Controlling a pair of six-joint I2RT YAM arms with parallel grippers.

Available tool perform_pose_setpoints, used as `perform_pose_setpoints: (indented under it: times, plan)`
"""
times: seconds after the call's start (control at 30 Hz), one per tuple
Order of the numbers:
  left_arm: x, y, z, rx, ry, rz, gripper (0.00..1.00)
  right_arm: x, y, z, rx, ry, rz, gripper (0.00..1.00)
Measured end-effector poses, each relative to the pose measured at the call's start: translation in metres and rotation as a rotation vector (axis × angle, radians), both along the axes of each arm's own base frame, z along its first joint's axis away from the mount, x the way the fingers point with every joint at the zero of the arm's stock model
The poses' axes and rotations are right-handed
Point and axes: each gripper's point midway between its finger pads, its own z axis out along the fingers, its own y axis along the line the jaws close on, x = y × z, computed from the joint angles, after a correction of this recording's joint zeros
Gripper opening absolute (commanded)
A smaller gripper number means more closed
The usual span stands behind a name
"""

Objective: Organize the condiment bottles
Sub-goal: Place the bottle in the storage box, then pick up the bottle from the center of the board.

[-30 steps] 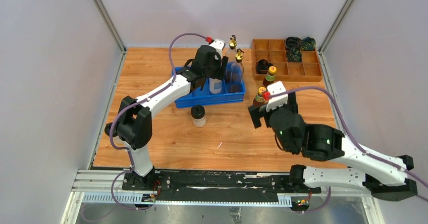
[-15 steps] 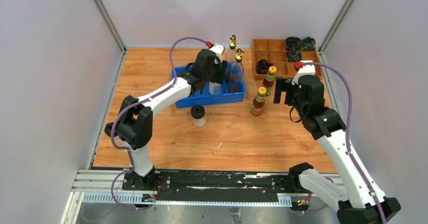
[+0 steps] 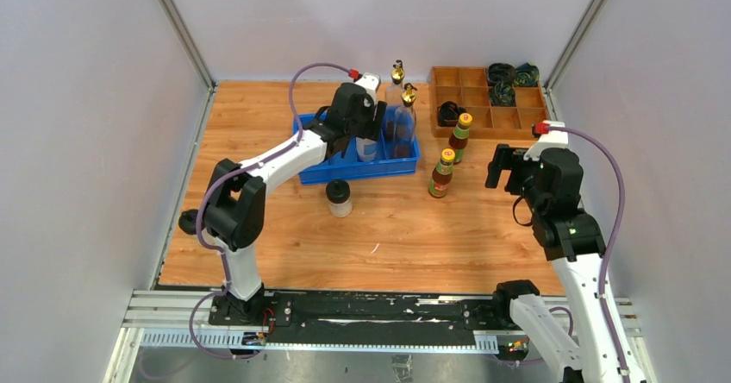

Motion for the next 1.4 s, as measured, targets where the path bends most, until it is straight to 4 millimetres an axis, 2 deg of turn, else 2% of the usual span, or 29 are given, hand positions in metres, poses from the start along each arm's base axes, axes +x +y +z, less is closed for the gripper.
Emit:
perform_pose_setpoints:
  times: [0.07, 0.2, 0.4, 0.57, 0.63, 0.73, 0.87, 1.0, 1.07, 1.13, 1.2, 1.27, 1.33, 1.4]
  plan:
    - [0.003, 0.0, -0.008, 0.007, 0.014, 0.0, 0.73, -0.002, 0.001, -0.002, 0.003, 0.004, 0.008, 1.0]
    - [0.006, 0.0, -0.018, 0.013, 0.028, 0.002, 0.76, -0.002, 0.003, -0.007, 0.006, 0.019, 0.019, 1.0]
    - [0.01, -0.003, -0.012, -0.007, 0.005, 0.0, 0.81, -0.003, 0.006, -0.01, 0.018, 0.028, 0.031, 1.0]
    - [0.011, -0.004, -0.009, -0.023, 0.001, 0.007, 0.94, -0.003, 0.009, -0.013, 0.025, 0.034, 0.043, 1.0]
    - [0.011, -0.001, -0.007, -0.021, -0.002, 0.02, 0.99, -0.004, 0.01, -0.015, 0.027, 0.04, 0.046, 1.0]
    - [0.004, 0.01, 0.002, -0.015, -0.012, 0.049, 1.0, -0.004, 0.01, -0.018, 0.028, 0.048, 0.049, 1.0]
    - [-0.022, 0.031, 0.038, -0.035, -0.051, 0.08, 1.0, -0.004, 0.011, -0.02, 0.033, 0.052, 0.053, 1.0]
    - [-0.058, 0.045, 0.1, -0.101, -0.151, 0.087, 0.99, -0.005, 0.013, -0.021, 0.037, 0.054, 0.062, 1.0]
    - [-0.081, 0.04, 0.122, -0.134, -0.189, 0.053, 0.98, -0.005, 0.014, -0.021, 0.039, 0.054, 0.066, 1.0]
    - [-0.112, 0.025, 0.136, -0.163, -0.214, -0.014, 0.96, -0.005, 0.014, -0.021, 0.039, 0.054, 0.066, 1.0]
    - [-0.139, 0.002, 0.137, -0.176, -0.213, -0.094, 0.95, -0.006, 0.012, -0.021, 0.036, 0.058, 0.058, 1.0]
    - [-0.162, -0.023, 0.129, -0.179, -0.201, -0.174, 0.94, -0.009, 0.009, -0.02, 0.03, 0.071, 0.038, 1.0]
    - [-0.179, -0.05, 0.106, -0.159, -0.164, -0.249, 0.92, -0.011, 0.004, -0.012, 0.023, 0.066, 0.015, 1.0]
    - [-0.184, -0.073, 0.08, -0.128, -0.124, -0.294, 0.92, -0.014, 0.001, 0.002, 0.019, 0.045, -0.001, 1.0]
